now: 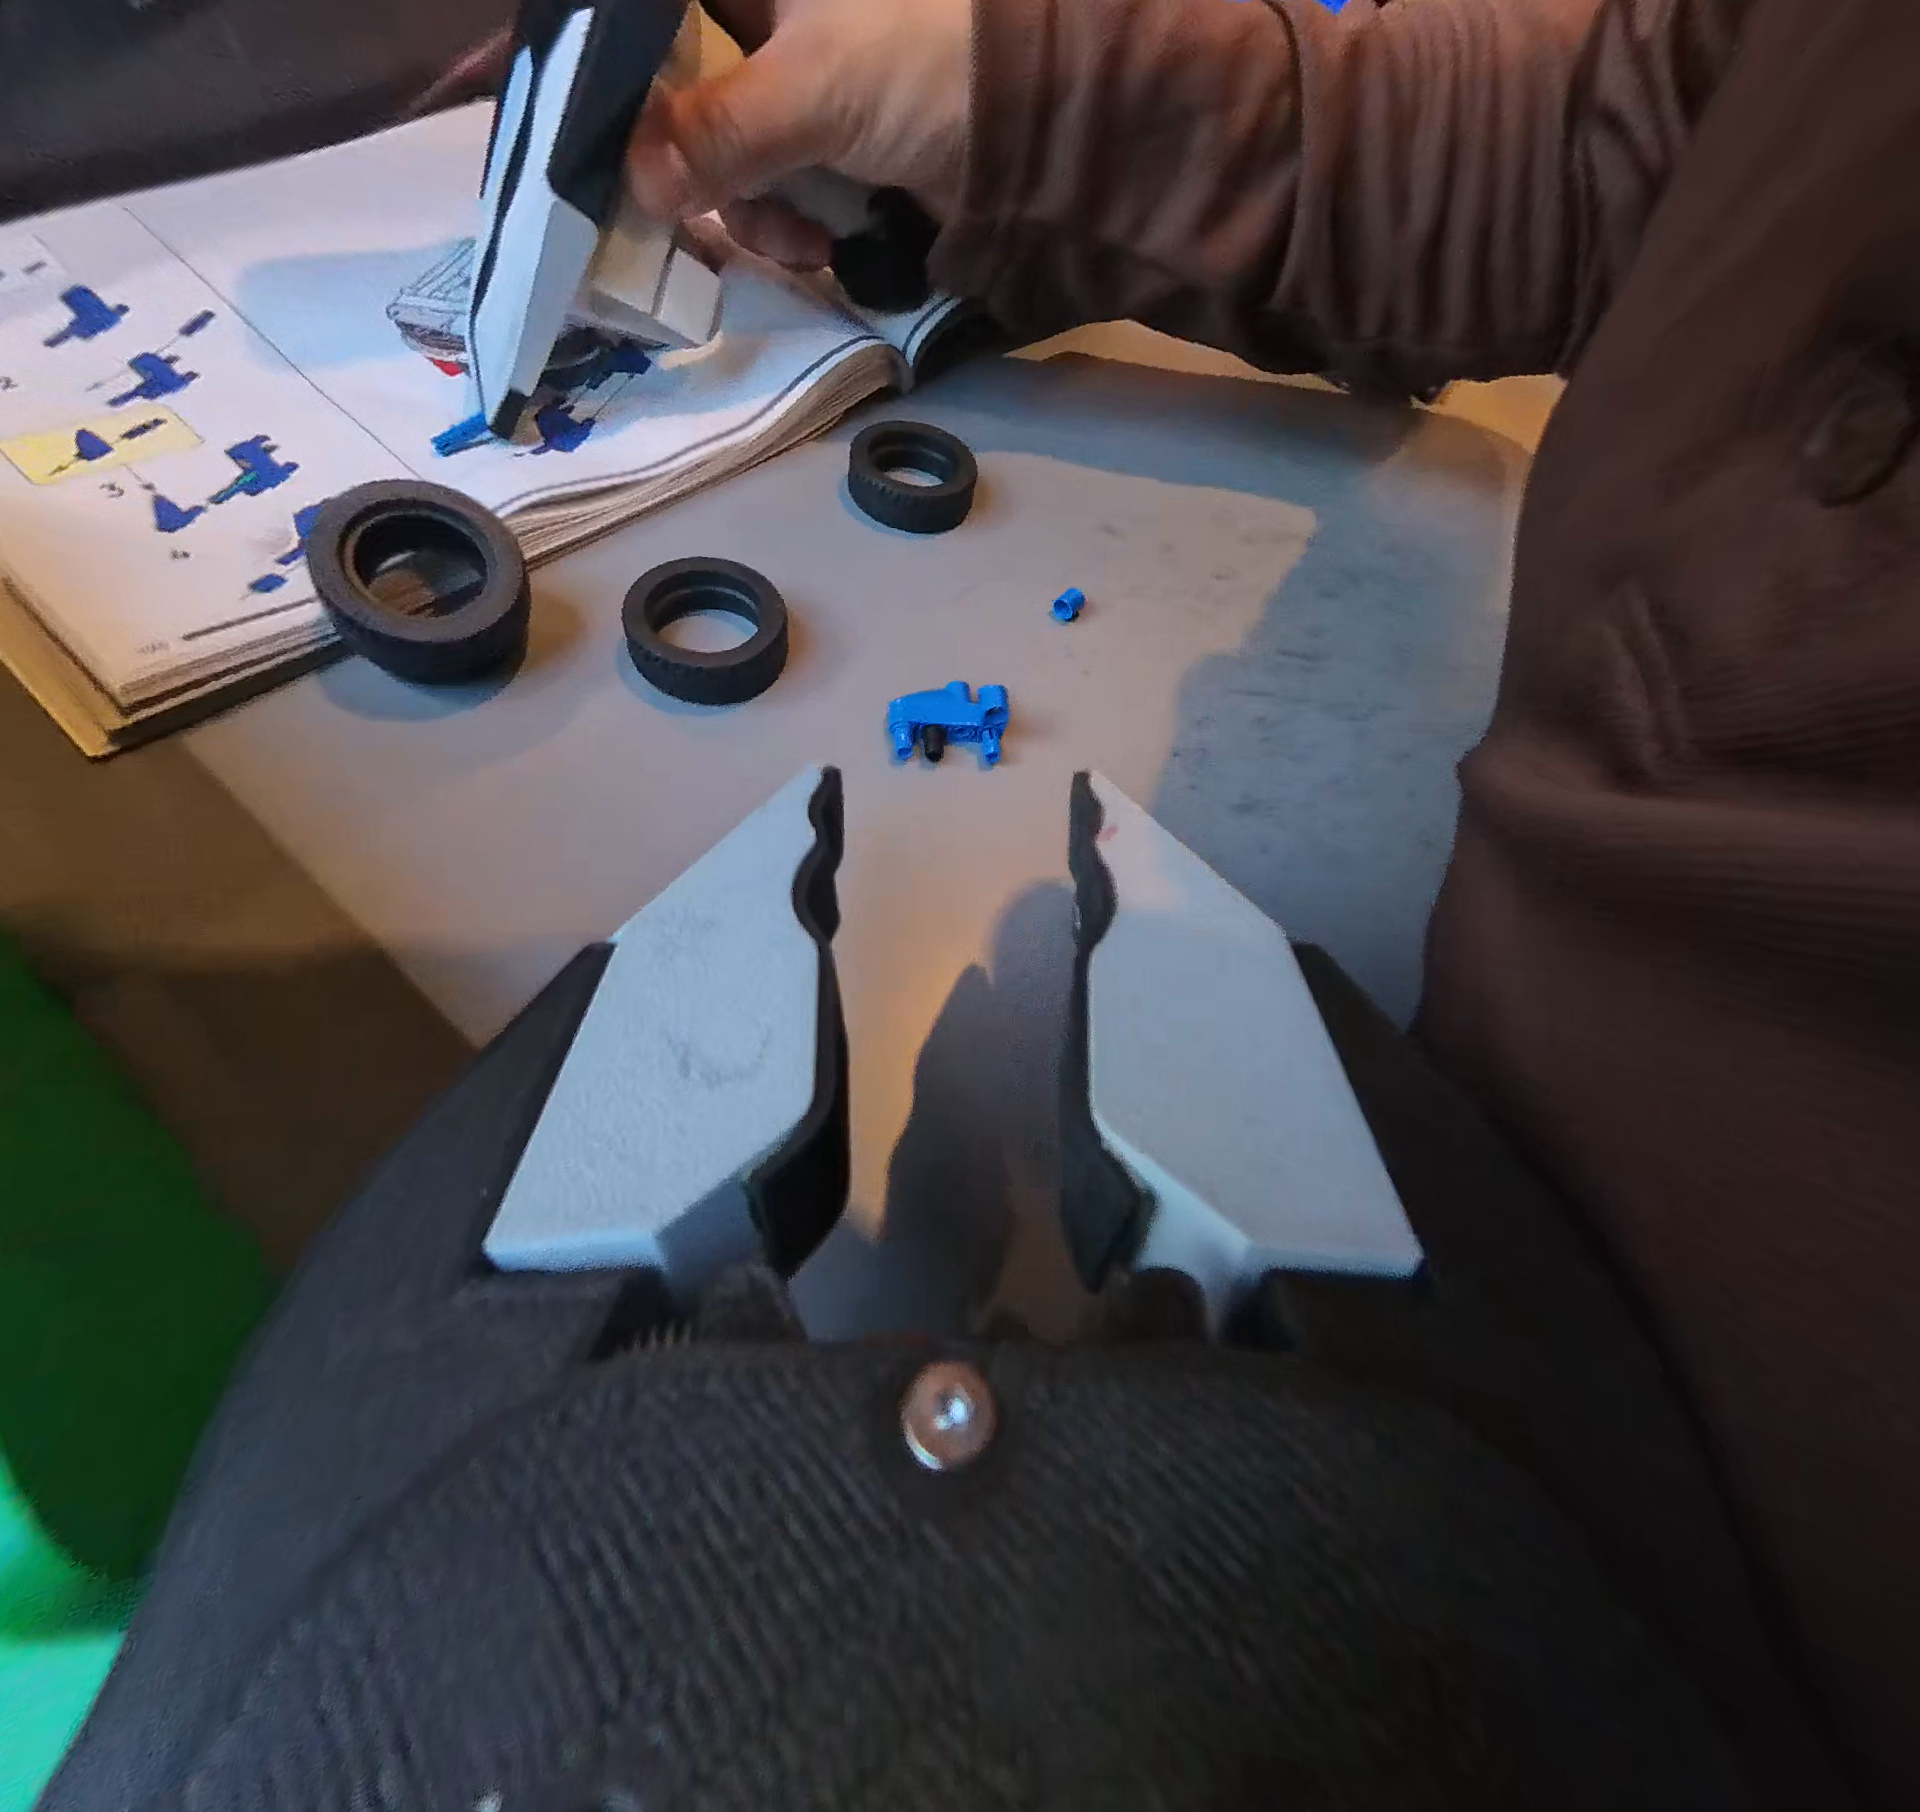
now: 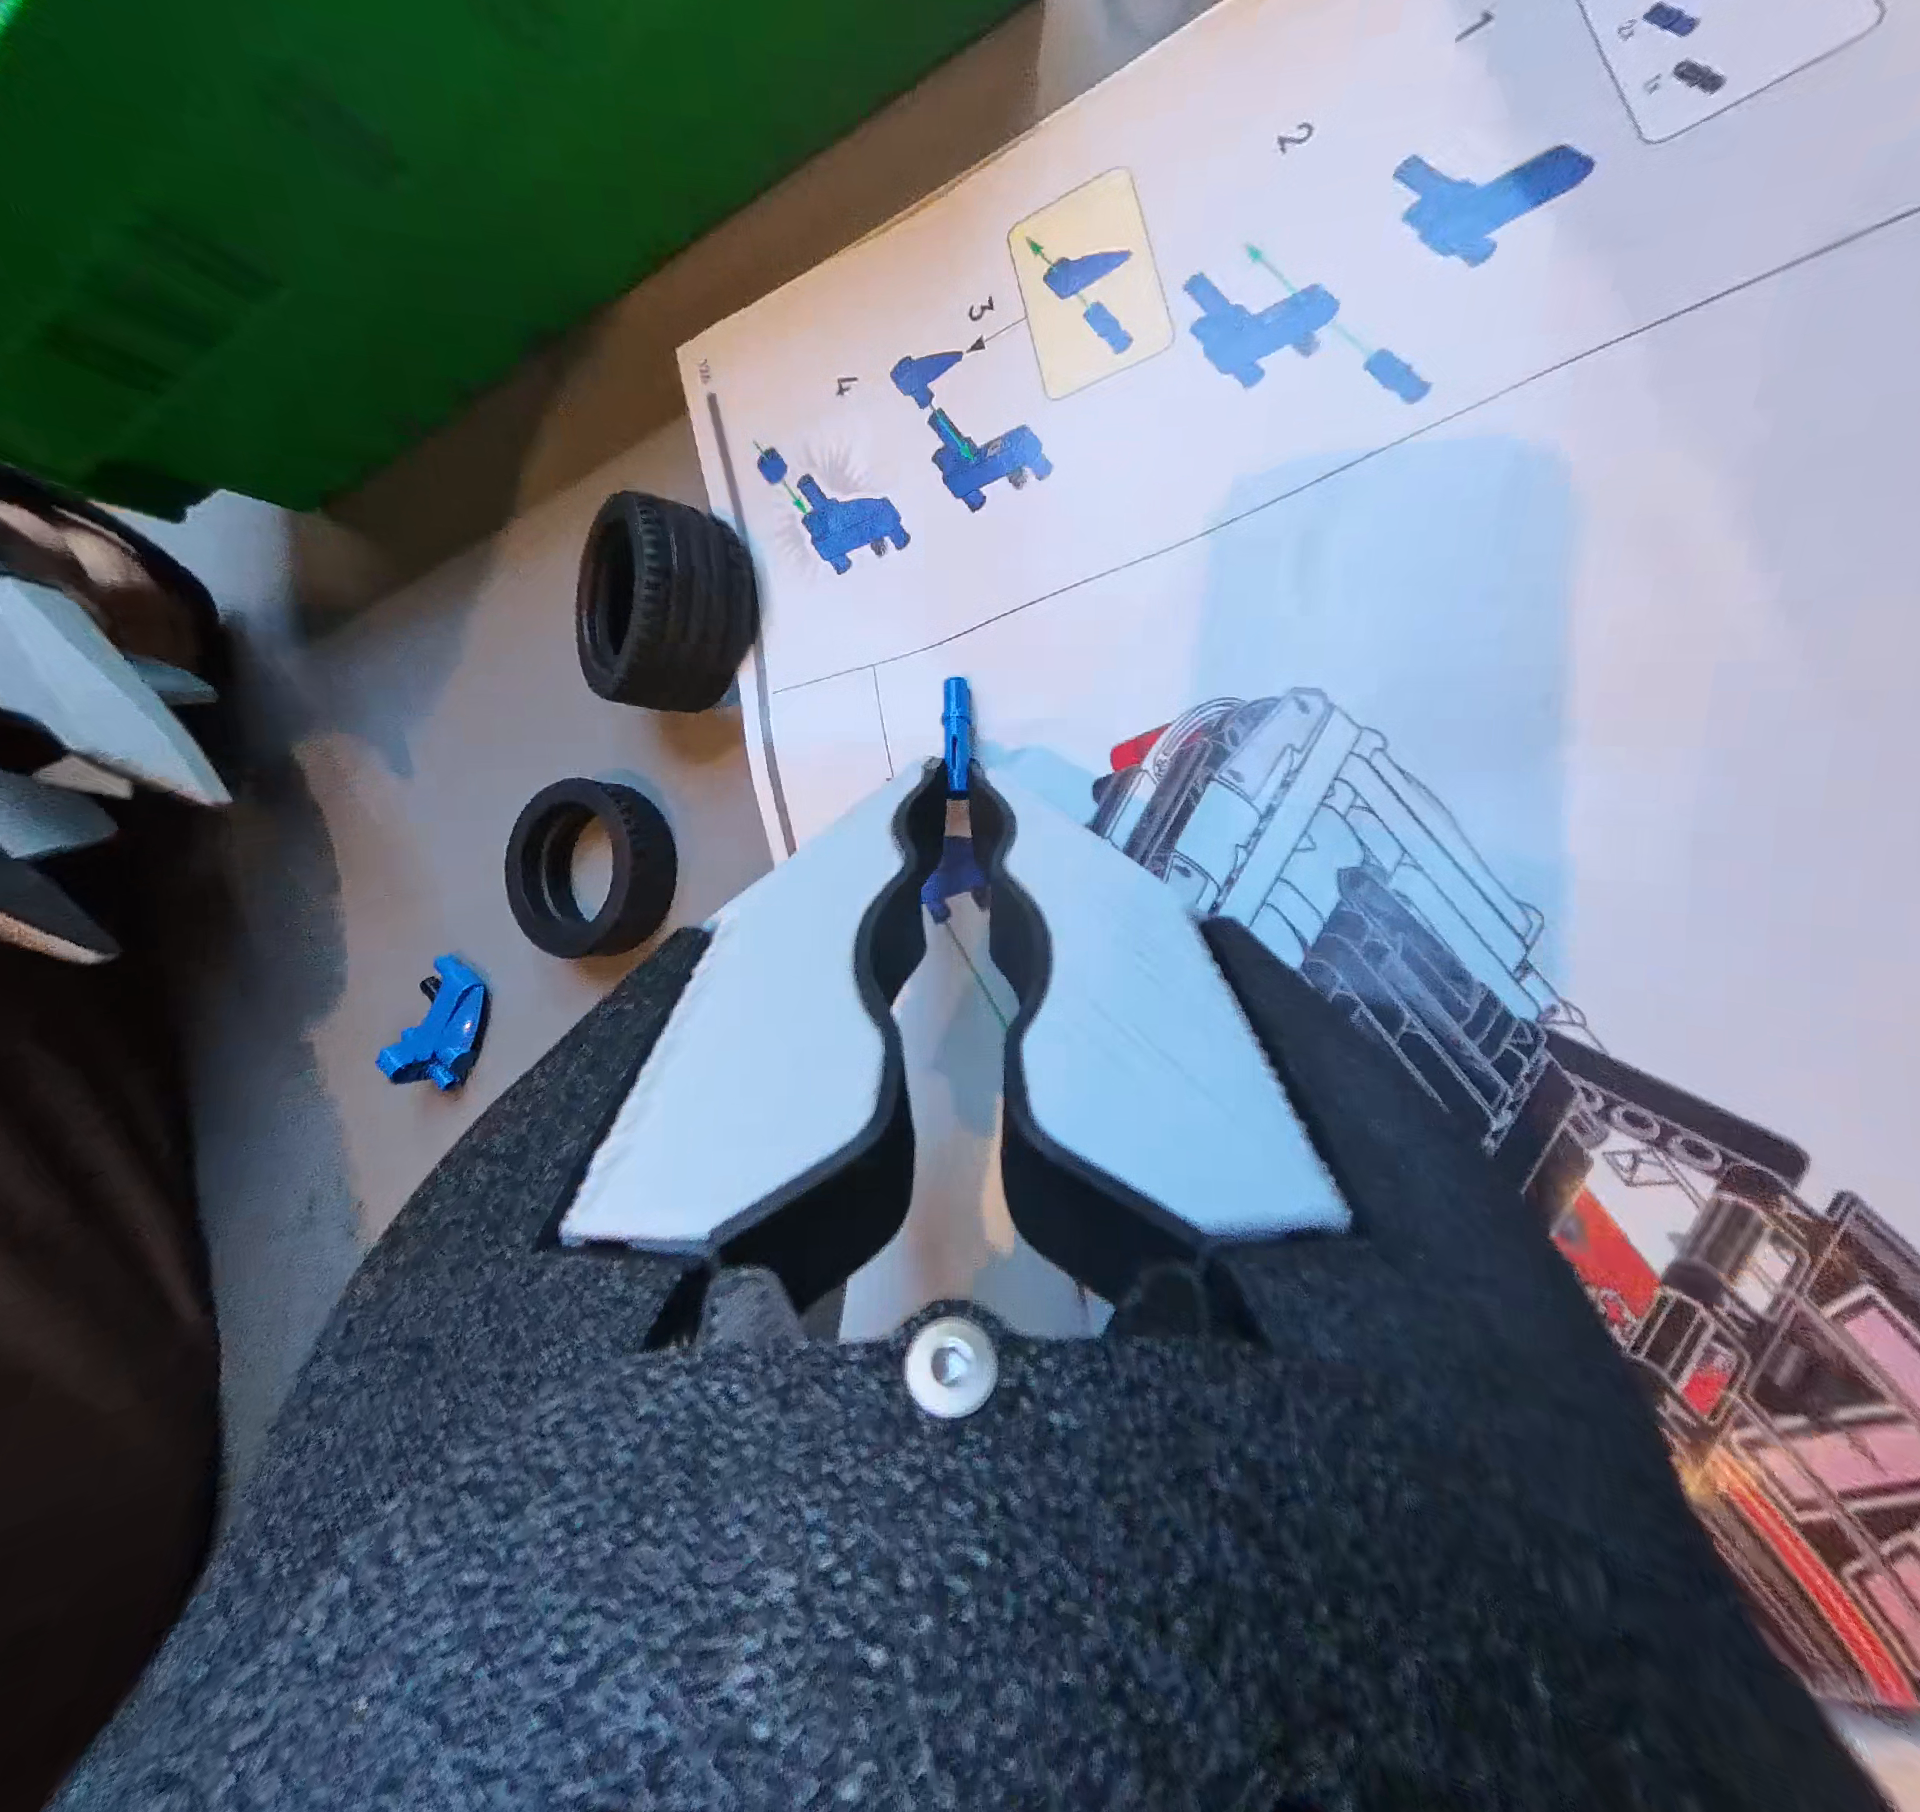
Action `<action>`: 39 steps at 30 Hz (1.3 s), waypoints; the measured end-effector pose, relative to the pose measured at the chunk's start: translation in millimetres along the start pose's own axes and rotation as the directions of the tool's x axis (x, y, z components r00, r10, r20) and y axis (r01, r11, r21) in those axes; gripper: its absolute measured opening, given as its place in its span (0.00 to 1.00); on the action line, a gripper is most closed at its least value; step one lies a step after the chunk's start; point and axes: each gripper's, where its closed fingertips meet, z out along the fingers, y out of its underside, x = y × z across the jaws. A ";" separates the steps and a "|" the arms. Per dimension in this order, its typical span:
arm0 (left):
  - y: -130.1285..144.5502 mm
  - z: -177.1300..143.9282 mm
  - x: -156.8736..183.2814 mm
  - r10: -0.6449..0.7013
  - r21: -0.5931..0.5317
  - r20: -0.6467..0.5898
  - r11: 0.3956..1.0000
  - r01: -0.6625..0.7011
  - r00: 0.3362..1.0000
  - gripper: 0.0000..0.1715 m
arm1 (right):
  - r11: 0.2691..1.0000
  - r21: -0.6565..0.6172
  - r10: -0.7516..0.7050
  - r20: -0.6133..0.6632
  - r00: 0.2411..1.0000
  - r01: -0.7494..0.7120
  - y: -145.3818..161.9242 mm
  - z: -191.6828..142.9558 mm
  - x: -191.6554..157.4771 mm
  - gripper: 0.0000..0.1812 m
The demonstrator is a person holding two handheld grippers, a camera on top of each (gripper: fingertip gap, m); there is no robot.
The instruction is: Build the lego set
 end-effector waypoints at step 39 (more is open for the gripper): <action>4.7 0.5 0.5 -0.025 -0.032 -0.032 0.999 0.024 0.999 0.20 | 1.000 0.027 -0.004 0.031 1.000 0.003 1.1 1.0 0.6 0.02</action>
